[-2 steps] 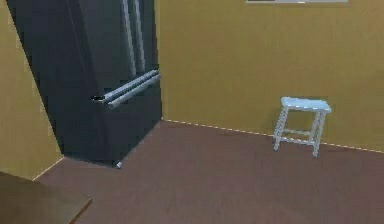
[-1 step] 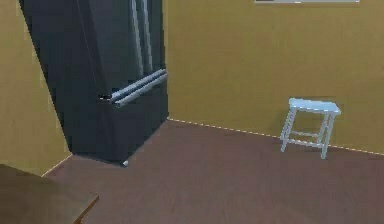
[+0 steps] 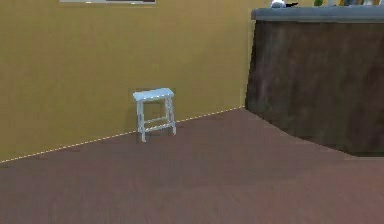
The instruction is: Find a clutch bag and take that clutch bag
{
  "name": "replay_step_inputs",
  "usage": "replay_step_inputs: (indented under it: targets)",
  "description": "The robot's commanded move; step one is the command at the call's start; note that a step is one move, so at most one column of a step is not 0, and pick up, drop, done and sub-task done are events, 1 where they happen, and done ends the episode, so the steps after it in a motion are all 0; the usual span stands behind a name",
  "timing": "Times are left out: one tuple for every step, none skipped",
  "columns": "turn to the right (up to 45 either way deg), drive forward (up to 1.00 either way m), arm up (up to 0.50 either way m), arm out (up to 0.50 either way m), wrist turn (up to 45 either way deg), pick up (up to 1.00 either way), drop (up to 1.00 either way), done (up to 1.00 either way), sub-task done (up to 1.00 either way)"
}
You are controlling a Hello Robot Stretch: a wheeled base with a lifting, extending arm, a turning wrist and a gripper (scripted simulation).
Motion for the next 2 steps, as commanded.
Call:
replay_step_inputs:
  targets:
    - [45.0, 0.0, 0.0, 0.0, 0.0, 0.0, 0.0, 0.0, 0.0]
    - [18.0, 0.0, 0.0, 0.0, 0.0, 0.0, 0.0, 0.0, 0.0]
